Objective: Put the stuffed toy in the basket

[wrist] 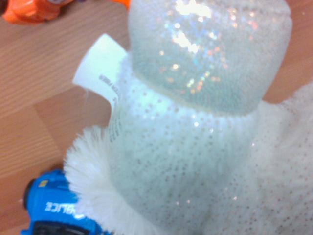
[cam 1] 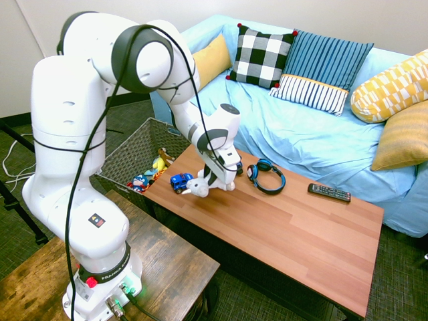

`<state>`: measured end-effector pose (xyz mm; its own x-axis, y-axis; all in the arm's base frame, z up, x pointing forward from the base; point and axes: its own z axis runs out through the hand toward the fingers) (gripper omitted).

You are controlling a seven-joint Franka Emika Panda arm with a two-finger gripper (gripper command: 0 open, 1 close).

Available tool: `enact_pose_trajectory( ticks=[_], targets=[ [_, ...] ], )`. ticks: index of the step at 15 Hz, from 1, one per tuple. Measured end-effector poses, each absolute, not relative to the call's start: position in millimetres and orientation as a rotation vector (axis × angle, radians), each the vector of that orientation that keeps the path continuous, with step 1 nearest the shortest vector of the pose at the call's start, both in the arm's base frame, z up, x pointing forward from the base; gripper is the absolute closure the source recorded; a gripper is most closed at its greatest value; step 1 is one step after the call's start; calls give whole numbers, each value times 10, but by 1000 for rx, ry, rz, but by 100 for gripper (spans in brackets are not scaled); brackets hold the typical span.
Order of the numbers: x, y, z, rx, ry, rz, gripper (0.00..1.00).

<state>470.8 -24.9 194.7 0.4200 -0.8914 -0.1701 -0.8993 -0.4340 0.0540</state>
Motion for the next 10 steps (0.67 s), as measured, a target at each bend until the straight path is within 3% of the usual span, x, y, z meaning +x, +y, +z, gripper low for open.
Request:
enact_pose_trajectory(
  ticks=[4, 10],
  targets=[
    [4882, 649, 2754, -2737, 1449, 59, 100],
    [5156, 2285, 2938, -2951, 1112, -70, 100]
  ],
)
